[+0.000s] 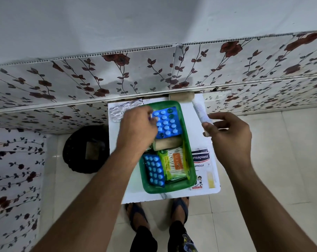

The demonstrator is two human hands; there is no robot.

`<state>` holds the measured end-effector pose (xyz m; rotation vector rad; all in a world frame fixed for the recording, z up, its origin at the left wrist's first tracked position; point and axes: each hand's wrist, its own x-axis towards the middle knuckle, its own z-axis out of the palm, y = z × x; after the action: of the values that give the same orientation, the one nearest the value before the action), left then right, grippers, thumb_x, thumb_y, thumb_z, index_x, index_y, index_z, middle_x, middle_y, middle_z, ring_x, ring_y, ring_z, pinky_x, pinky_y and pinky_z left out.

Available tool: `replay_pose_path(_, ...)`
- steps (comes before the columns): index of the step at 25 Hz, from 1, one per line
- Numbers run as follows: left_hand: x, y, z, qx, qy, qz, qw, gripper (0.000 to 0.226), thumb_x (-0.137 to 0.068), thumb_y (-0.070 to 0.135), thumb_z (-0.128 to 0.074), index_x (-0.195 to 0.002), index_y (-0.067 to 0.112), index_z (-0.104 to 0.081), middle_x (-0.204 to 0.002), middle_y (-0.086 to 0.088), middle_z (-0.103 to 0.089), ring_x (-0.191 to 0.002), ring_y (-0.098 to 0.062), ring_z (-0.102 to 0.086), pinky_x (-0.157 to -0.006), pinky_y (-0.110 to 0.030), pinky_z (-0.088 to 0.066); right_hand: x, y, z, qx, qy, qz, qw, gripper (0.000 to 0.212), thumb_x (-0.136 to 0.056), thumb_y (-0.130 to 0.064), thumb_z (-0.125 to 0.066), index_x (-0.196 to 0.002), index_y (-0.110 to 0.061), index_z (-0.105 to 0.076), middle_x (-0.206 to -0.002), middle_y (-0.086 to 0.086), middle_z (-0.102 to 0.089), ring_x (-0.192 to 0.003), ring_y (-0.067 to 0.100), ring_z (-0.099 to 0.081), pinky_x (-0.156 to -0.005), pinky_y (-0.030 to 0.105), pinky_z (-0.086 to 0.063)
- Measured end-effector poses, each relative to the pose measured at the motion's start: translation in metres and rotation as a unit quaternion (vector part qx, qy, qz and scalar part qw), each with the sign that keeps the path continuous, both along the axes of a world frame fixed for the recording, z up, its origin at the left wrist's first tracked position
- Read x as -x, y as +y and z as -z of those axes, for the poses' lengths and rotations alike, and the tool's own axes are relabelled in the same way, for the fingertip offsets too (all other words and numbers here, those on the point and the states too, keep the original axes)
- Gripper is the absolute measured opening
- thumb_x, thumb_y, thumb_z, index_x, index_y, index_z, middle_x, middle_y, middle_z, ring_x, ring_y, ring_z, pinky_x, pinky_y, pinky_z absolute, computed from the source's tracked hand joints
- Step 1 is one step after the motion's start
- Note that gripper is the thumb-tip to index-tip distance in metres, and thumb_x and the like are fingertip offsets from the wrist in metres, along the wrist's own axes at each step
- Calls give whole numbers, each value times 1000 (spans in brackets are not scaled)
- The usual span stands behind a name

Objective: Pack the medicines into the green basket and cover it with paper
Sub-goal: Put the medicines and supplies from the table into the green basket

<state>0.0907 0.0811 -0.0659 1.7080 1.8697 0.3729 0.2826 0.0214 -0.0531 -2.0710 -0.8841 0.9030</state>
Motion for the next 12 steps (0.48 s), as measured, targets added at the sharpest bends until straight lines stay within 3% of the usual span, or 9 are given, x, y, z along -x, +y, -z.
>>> replay_pose_path(2, 28, 1, -10, -51, -71, -80, 993, 16, -88, 13, -61, -99, 18, -71, -89, 6, -71, -73, -8, -66, -70, -19, -54, 26, -4, -12, 12, 30, -53, 998, 14, -83, -21, -74, -95, -26, -71, -75, -6, -71, -64, 9, -71, -60, 28, -55)
replay_pose_path(4, 56, 0, -9, -53, -103, -137, 984, 15, -87, 9, -60, -92, 20, -69, -86, 8, -69, -74, -2, -64, -67, -13, -51, 61, -7, -10, 62, 18, -144, 987, 11, -84, -27, -71, -95, -25, -70, -80, -4, -74, -71, 16, -71, -62, 28, -53)
replay_pose_path(7, 85, -11, 9, -11, -79, -155, 985, 14, -86, 11, -60, -89, 22, -68, -86, 4, -71, -78, -12, -66, -67, -19, -49, 102, -8, 12, 77, -84, -247, 962, 20, -86, -24, -64, -105, -21, -69, -97, 4, -74, -87, 26, -68, -70, 31, -51)
replay_pose_path(9, 94, -18, 19, 5, -69, -156, 985, 14, -86, 12, -60, -92, 20, -70, -84, 4, -70, -73, -8, -64, -59, -10, -42, 115, -6, 23, 78, -136, -280, 947, 22, -87, -29, -62, -107, -21, -67, -102, 6, -71, -92, 32, -65, -73, 37, -53)
replay_pose_path(12, 104, -28, 27, 23, -62, -158, 985, 14, -87, 13, -61, -94, 20, -71, -84, 5, -70, -71, -4, -63, -53, -9, -40, 124, -7, 32, 81, -181, -321, 926, 20, -91, -30, -58, -106, -21, -67, -100, 7, -69, -90, 34, -63, -69, 37, -53)
